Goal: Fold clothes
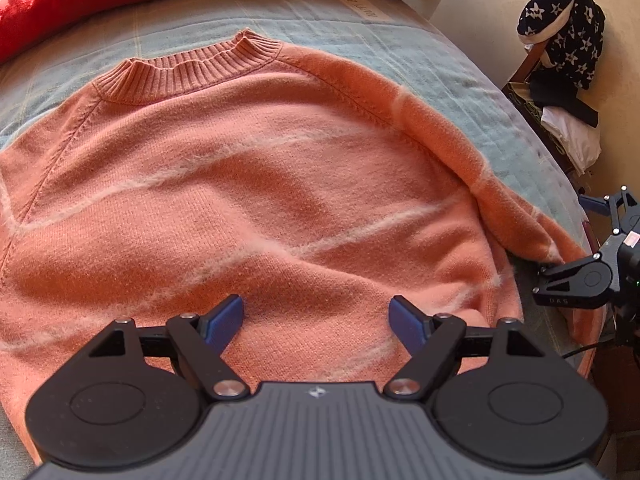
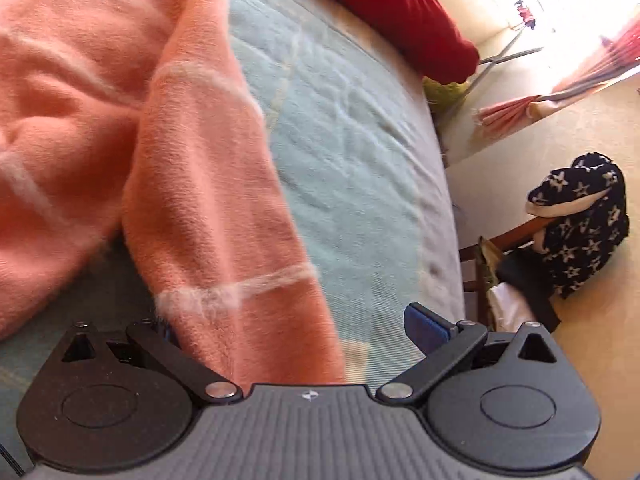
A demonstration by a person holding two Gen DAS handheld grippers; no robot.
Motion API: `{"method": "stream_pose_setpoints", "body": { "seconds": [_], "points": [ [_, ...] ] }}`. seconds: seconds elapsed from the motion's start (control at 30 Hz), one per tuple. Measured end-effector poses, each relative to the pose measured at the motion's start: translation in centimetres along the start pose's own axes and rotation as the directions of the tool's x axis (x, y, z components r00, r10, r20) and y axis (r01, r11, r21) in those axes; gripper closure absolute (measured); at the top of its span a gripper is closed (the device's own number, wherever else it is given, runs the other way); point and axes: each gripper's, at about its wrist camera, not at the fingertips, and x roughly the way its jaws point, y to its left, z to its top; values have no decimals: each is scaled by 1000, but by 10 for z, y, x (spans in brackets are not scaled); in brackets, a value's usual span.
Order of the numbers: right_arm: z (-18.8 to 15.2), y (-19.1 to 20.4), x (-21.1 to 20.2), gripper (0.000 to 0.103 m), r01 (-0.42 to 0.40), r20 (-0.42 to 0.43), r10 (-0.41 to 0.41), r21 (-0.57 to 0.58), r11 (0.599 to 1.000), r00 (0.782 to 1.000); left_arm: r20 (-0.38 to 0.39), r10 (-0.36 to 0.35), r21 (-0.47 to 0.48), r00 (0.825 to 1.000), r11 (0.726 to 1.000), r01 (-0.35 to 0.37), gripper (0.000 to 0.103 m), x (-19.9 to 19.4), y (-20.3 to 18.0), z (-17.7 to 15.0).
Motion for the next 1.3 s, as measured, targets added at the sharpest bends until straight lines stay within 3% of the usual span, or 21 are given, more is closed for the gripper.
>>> {"method": "stream_pose_setpoints", "body": {
  "seconds": [0.1,0.27,0.4,0.57,0.63,0.7,0.77,0.87,0.93,1.03,1.17,1.3],
  "points": [
    [0,-16,8,0,21,3,-21,21,1000,1000,-2,2,-2,1000,1000,-2,23,1,0,1],
    [3,-51,23,0,159,13,-160,32,987,987,2,2,1,1000,1000,-2,23,1,0,4],
    [18,-81,31,0,271,51,-274,54,961,960,3,4,1,1000,1000,-4,23,1,-1,5],
    [42,-109,31,0,389,129,-396,78,918,909,4,2,-1,1000,1000,-2,23,0,0,4],
    [49,-113,36,0,427,161,-432,64,902,887,5,2,-3,1000,1000,-2,23,0,0,4],
    [53,-112,50,0,448,166,-446,32,894,879,6,2,-4,1000,1000,-2,23,0,1,4],
    [53,-110,69,0,391,118,-387,-10,920,914,9,2,-6,1000,1000,-1,23,-1,1,3],
    [42,-106,83,0,226,16,-226,-10,974,974,7,0,-10,1000,1000,1,23,-1,1,2],
    [32,-105,83,0,117,-31,-116,24,993,993,4,-3,-12,1000,1000,3,23,-2,3,1],
    [14,-105,62,0,-10,-40,15,123,992,999,3,1,-11,1000,1000,-1,23,-3,3,3],
    [-1,-123,35,0,-77,7,79,309,948,997,22,-9,2,1000,1000,9,24,-10,-1,10],
    [-13,-149,34,0,-121,14,134,535,836,991,43,-30,24,999,999,29,23,-13,-13,19]
  ]
}}
